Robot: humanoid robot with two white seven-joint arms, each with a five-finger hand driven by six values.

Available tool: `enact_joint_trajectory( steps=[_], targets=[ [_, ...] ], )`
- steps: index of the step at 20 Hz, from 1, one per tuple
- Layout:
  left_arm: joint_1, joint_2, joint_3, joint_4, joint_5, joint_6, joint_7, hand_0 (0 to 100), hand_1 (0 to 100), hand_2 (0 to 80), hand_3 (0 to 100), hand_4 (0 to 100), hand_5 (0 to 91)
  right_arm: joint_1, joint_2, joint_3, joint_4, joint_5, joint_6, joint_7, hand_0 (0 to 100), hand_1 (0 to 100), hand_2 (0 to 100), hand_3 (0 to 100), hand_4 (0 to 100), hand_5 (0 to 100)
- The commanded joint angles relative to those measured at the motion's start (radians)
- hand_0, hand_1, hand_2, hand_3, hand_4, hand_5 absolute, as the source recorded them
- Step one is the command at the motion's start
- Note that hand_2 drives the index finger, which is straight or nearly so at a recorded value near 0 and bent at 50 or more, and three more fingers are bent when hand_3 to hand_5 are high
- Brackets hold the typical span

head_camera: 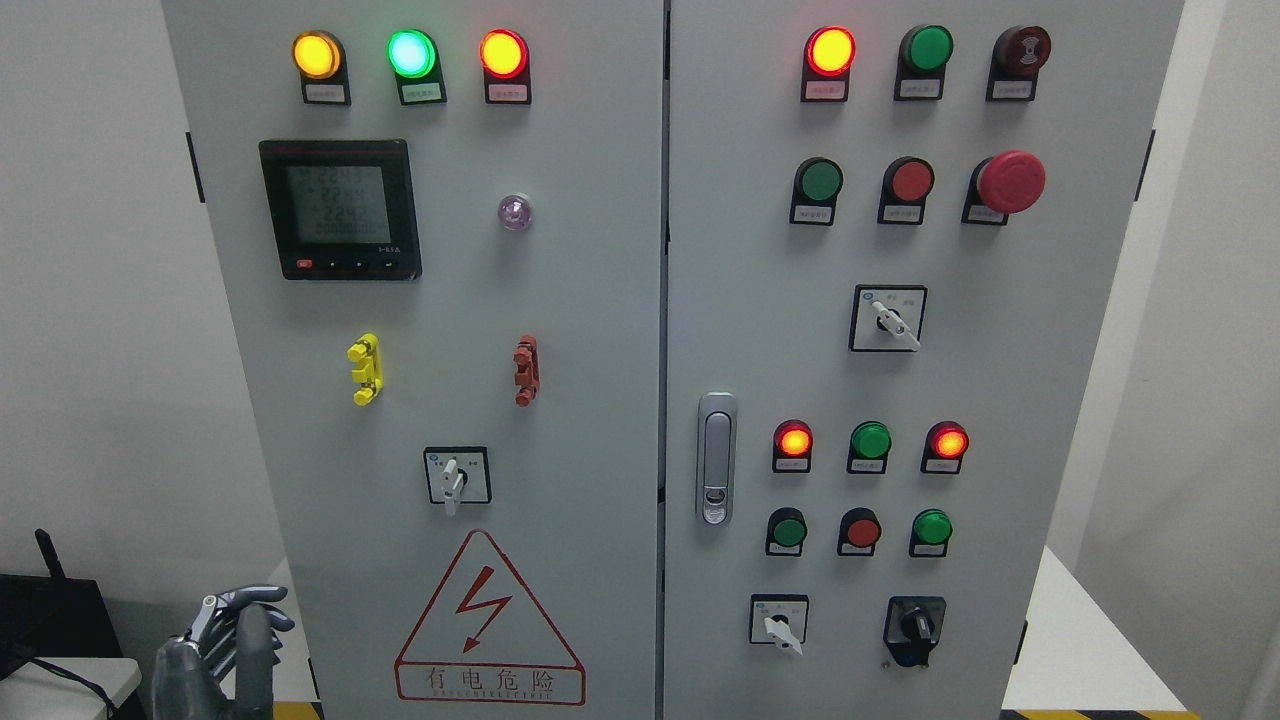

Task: Turn on light switch 1

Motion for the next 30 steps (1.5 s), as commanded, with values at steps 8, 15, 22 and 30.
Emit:
enact_joint_trajectory(
  steps=[8,15,22,30],
  targets=[
    [-0.038,-0.031,-0.181,-0.055,-0.033,0.129,0.084,0,34,52.8,80,83,80.9,0.0,0.0,0.0,-0.001,-0.018,0.0,0.004,12,39,0,0,0,0],
    [-0.059,-0.031,-0.213,-0.055,-0.07,0.212,0.142,1,38,52.6,79,83,81.2,0.0,0.0,0.0,0.001,-0.017,0.0,0.004,12,39,0,0,0,0],
    [-0.081,-0.034,-0.23,-0.055,-0.073,0.266,0.155,2,42,51.8,78,82,81.0,0.0,0.0,0.0,-0.001,-0.017,0.0,0.004,12,39,0,0,0,0],
    [-0.104,-0.035,-0.255,-0.054,-0.076,0.312,0.192,12,49,52.0,76,82,81.2,0.0,0.0,0.0,-0.001,-0.017,0.0,0.004,12,39,0,0,0,0]
  ],
)
